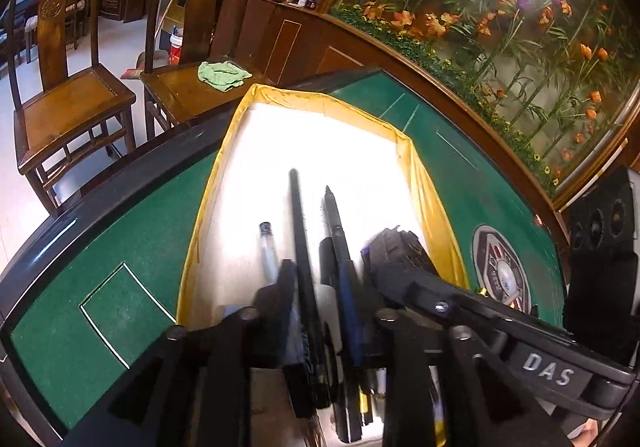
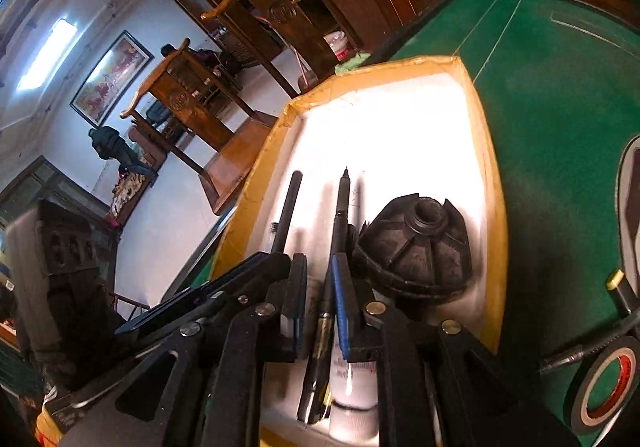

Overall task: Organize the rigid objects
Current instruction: 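Lower both pens into the tray and open both tools, then move both tools back toward the white stick on the table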

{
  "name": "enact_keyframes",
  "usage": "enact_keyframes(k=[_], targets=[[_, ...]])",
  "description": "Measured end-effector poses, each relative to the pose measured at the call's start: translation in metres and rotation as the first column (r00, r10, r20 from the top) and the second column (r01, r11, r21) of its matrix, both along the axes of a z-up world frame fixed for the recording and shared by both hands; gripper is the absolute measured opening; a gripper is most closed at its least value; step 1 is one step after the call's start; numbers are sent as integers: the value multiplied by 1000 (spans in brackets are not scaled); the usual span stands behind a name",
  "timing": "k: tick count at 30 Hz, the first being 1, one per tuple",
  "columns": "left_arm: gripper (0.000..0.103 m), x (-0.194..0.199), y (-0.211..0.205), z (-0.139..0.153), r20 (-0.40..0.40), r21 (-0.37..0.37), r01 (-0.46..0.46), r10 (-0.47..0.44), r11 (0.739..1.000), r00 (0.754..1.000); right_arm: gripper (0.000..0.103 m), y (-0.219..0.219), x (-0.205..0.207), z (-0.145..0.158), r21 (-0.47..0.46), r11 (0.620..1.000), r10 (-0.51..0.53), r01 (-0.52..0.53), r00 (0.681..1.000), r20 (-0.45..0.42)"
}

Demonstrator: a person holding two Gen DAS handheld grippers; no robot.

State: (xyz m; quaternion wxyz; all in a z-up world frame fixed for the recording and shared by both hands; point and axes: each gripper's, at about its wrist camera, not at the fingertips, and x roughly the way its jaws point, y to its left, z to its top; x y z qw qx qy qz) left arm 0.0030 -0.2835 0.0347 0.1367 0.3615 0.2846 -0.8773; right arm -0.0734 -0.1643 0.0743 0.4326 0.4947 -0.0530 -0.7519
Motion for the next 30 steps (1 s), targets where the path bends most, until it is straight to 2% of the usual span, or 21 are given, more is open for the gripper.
enact_keyframes(k=[5, 11, 16, 17, 19, 22, 24, 28, 30], targets=[[29, 9, 11, 8, -15, -8, 6, -6, 1000, 1000, 14, 29, 14, 13, -58, 998, -2, 1, 1000, -12], [29, 40, 40, 17, -75, -7, 17, -17, 1000, 997, 22, 86, 44, 21, -120, 993, -3, -1, 1000, -29], [29, 63, 83, 28, -111, -39, 81, -85, 996, 990, 22, 133, 69, 23, -117, 993, 4, -14, 997, -79], [30, 66, 91, 30, -118, -43, 97, -102, 994, 988, 22, 141, 72, 23, -111, 994, 6, -16, 996, -91], [42, 72, 112, 34, -136, -63, 137, -144, 989, 980, 22, 161, 77, 25, -96, 995, 0, -11, 993, -118], [43, 75, 143, 40, -144, -108, 196, -210, 975, 967, 23, 193, 77, 22, -87, 996, -38, 26, 990, -139], [43, 75, 165, 41, -137, -134, 248, -265, 960, 954, 23, 217, 72, 19, -98, 993, -80, 68, 989, -122], [43, 73, 204, 30, -84, -167, 361, -378, 918, 922, 24, 264, 57, 13, -122, 979, -174, 162, 980, -93], [43, 72, 211, 25, -68, -171, 381, -396, 909, 916, 24, 287, 47, 12, -128, 966, -237, 225, 967, -90]])
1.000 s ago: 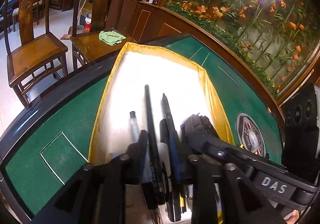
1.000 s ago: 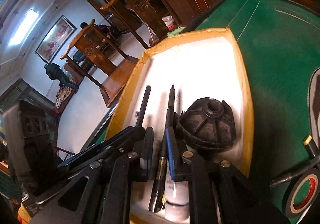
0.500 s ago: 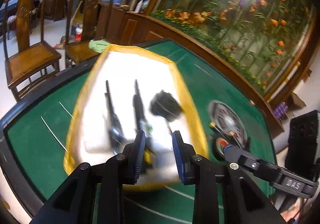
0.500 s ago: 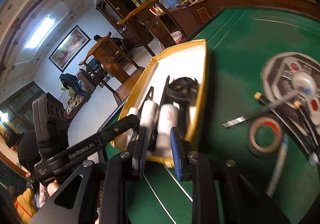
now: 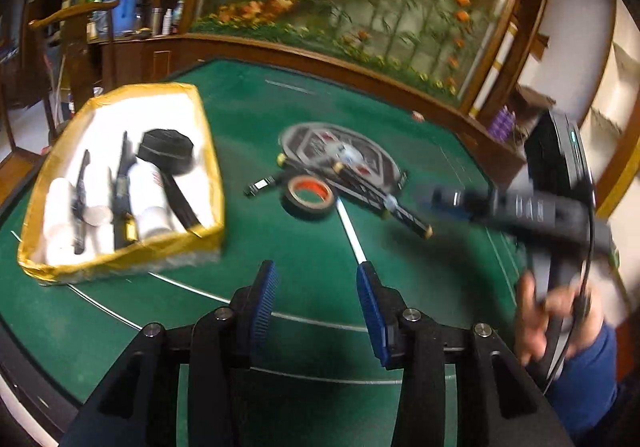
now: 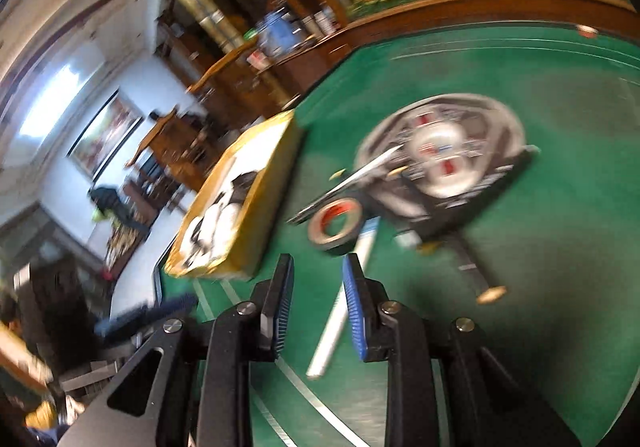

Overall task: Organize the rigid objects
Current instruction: 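Move both tools back toward the white stick on the table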

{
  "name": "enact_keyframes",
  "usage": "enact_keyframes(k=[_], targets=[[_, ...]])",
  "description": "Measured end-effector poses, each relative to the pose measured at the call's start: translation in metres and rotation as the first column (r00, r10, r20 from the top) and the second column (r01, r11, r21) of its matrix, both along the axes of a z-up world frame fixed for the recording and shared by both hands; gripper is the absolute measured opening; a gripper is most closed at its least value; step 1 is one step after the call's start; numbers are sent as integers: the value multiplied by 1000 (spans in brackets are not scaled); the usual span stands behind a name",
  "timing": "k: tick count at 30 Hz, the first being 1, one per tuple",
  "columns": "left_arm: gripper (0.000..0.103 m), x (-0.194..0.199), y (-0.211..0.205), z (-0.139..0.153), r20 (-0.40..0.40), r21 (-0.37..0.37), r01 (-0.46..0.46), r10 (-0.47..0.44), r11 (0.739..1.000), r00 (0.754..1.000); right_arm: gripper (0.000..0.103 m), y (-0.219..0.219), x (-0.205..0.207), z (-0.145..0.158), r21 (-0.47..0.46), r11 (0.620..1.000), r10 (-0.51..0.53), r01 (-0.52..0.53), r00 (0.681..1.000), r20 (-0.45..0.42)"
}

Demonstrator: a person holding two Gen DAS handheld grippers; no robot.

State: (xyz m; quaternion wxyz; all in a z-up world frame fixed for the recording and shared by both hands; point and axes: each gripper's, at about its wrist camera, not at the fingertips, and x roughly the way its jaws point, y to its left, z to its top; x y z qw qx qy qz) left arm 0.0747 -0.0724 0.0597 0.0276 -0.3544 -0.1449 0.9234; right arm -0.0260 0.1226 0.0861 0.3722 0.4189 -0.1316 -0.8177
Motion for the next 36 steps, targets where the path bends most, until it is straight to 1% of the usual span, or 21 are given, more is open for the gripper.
enact_keyframes(k=[5, 7, 9, 11, 12, 13, 15, 16, 18, 20, 21, 22, 23, 27, 29, 30, 32, 33, 34, 35, 36], targets=[[43, -13, 6, -18, 64, 31, 29, -31, 999, 997, 31, 26, -16, 1, 66, 993, -93, 95, 995, -38], [43, -19, 9, -24, 88, 44, 39, -43, 998, 995, 35, 28, -21, -2, 71, 992, -106, 108, 994, -33], [43, -23, 15, -27, 100, 70, 57, -64, 996, 993, 35, 27, -25, -10, 91, 991, -100, 101, 995, -14], [43, -28, 21, -29, 110, 80, 81, -90, 993, 990, 35, 27, -27, -12, 108, 988, -112, 114, 993, -22], [46, -34, 24, -30, 119, 82, 92, -101, 992, 988, 35, 28, -29, -13, 122, 985, -116, 119, 993, -30], [55, -42, 27, -30, 132, 85, 94, -105, 992, 986, 35, 28, -31, -17, 137, 982, -124, 127, 992, -30], [61, -58, 31, -32, 162, 87, 77, -91, 993, 983, 35, 31, -35, -23, 140, 979, -147, 147, 989, -10], [61, -68, 34, -31, 166, 80, 81, -93, 993, 982, 35, 33, -36, -25, 134, 979, -153, 152, 988, -1], [61, -83, 40, -33, 194, 29, 56, -60, 998, 979, 35, 36, -38, -26, 131, 978, -164, 163, 986, 0], [60, -98, 51, -37, 229, -9, 70, -66, 998, 971, 35, 36, -39, -26, 127, 979, -160, 158, 987, 2], [47, -103, 56, -39, 243, -52, 73, -59, 996, 968, 35, 35, -39, -27, 131, 980, -152, 150, 988, 3], [13, -106, 63, -40, 232, -132, 65, -33, 989, 972, 35, 35, -39, -27, 140, 979, -151, 150, 988, 0], [7, -108, 66, -42, 236, -148, 67, -30, 987, 971, 35, 34, -40, -28, 150, 977, -150, 149, 989, -1], [6, -102, 57, -44, 218, -124, 70, -42, 990, 975, 35, 30, -40, -32, 211, 969, -127, 126, 992, -9], [6, -92, 51, -44, 213, -112, 68, -43, 991, 976, 35, 22, -40, -39, 230, 971, -73, 70, 997, 6], [6, -89, 49, -44, 214, -111, 68, -43, 992, 976, 35, 18, -40, -41, 246, 967, -61, 60, 998, -2], [6, -81, 43, -43, 215, -102, 66, -42, 993, 976, 35, 1, -35, -46, 317, 948, -21, 38, 998, -59], [6, -77, 40, -43, 216, -93, 66, -45, 993, 975, 33, -6, -30, -46, 347, 937, -2, 36, 995, -99], [6, -78, 39, -44, 216, -88, 65, -45, 994, 975, 21, -11, -28, -47, 367, 930, 11, 30, 994, -109], [6, -73, 38, -43, 216, -83, 65, -46, 994, 975, 14, -15, -26, -48, 391, 920, 16, 31, 993, -117], [7, -70, 38, -43, 216, -80, 65, -47, 995, 975, 14, -18, -24, -47, 412, 911, 21, 28, 993, -113]])
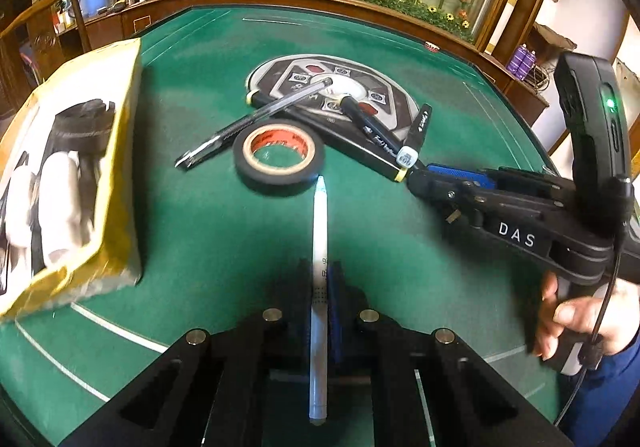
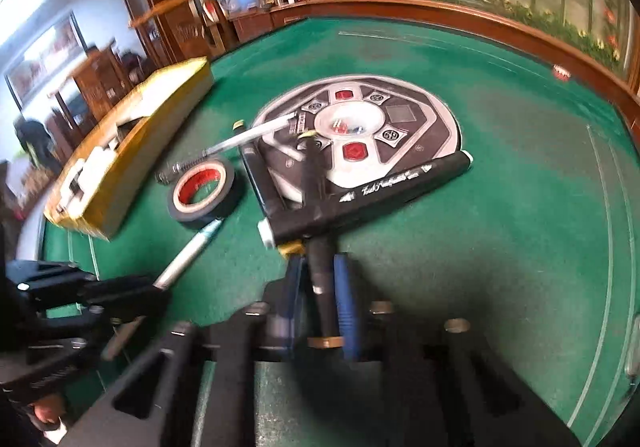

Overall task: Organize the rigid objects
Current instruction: 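Move both tools back toward the white stick on the table, then grasp the white stick with the left tool while the right tool grasps a black marker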

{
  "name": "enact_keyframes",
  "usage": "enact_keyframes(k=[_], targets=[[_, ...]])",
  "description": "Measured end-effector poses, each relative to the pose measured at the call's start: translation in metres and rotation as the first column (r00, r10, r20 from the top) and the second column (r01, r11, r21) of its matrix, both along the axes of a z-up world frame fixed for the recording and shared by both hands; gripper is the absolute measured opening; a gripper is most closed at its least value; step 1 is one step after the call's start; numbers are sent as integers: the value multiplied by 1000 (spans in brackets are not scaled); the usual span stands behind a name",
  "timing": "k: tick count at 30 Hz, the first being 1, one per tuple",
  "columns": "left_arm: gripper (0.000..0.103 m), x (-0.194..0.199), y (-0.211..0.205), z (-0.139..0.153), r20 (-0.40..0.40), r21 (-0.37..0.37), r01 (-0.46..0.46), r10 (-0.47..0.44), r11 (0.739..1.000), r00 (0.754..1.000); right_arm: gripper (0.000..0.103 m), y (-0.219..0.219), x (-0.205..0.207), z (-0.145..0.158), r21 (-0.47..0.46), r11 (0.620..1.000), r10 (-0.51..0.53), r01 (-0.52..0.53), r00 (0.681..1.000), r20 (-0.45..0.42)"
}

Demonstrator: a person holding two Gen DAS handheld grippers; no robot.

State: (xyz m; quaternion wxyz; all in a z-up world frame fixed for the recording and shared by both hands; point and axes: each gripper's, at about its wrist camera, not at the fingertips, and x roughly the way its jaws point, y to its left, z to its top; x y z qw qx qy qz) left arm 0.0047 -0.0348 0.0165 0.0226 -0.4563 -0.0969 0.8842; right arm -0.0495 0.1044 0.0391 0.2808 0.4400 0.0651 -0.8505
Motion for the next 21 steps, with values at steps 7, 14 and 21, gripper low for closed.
enact_keyframes(k=[7, 14, 21], targets=[[7, 16, -5, 0, -2, 20, 8, -8, 1000, 1000, 16, -8, 53, 4, 32, 988, 146, -149, 985, 90], [7, 15, 0, 0, -25, -18, 10, -10, 1000, 1000, 24, -14, 37, 2, -35, 996, 80, -78, 995, 53], [7, 25, -8, 7, -69, 31, -9, 11, 999, 998, 14, -6, 50, 10, -72, 995, 76, -73, 996, 49]])
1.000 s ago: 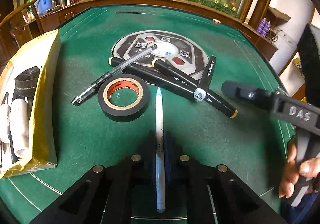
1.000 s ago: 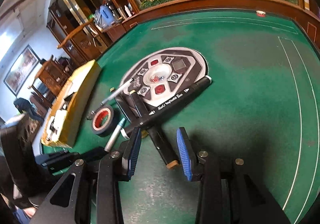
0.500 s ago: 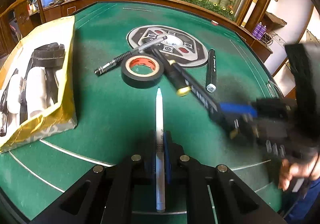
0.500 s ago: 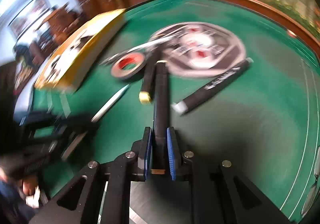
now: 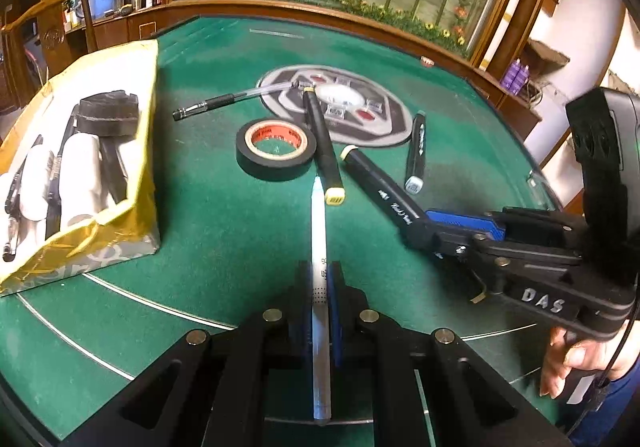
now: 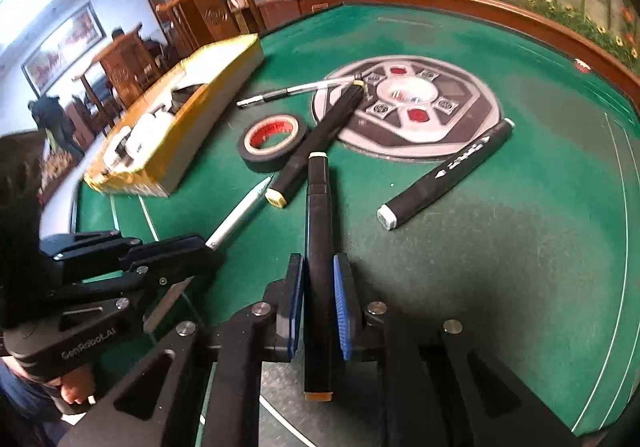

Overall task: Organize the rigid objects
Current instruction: 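Grasp the white stick with the left tool while the right tool grasps a black marker, then carry the white stick and black marker over the tray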

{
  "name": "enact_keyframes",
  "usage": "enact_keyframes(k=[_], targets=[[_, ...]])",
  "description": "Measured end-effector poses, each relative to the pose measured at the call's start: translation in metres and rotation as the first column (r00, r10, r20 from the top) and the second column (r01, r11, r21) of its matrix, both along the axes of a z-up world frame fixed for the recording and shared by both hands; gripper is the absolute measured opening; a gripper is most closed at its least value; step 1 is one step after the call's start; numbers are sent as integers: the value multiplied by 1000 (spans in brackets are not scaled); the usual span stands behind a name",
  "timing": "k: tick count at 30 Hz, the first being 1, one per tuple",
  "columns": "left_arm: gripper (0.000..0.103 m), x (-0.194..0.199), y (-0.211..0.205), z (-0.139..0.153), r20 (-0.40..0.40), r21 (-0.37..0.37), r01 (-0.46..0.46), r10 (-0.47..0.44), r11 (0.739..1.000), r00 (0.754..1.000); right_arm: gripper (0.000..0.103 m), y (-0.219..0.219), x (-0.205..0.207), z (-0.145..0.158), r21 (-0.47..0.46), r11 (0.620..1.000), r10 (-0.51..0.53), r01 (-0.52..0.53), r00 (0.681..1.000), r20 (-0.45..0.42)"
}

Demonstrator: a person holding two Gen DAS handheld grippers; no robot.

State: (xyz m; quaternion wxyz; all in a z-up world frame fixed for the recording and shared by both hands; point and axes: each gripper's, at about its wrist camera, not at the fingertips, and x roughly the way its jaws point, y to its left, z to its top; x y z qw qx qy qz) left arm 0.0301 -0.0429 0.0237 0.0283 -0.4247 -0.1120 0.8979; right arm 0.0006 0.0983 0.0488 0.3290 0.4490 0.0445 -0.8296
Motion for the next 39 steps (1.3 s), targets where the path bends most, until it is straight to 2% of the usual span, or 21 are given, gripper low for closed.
enact_keyframes(k=[8, 11, 17, 26, 36, 39], targets=[[7, 11, -8, 25, -111, -81, -77, 68, 994, 992, 14, 13, 9, 30, -218, 976, 11, -15, 1000, -23], [7, 13, -8, 32, -167, -165, -124, 96, 979, 981, 14, 5, 17, 37, -247, 968, 42, -53, 998, -52], [7, 15, -13, 35, -218, -247, -178, 124, 953, 968, 14, -8, 26, 43, -265, 959, 79, -96, 994, -75], [7, 22, -24, 38, -258, -280, -228, 155, 932, 954, 14, -22, 27, 45, -290, 951, 98, -108, 994, -50], [7, 29, -47, 45, -289, -273, -294, 213, 916, 933, 14, -63, 26, 53, -285, 947, 138, -145, 989, -43], [7, 29, -61, 46, -284, -241, -306, 234, 921, 930, 14, -78, 24, 57, -284, 946, 153, -158, 987, -38]])
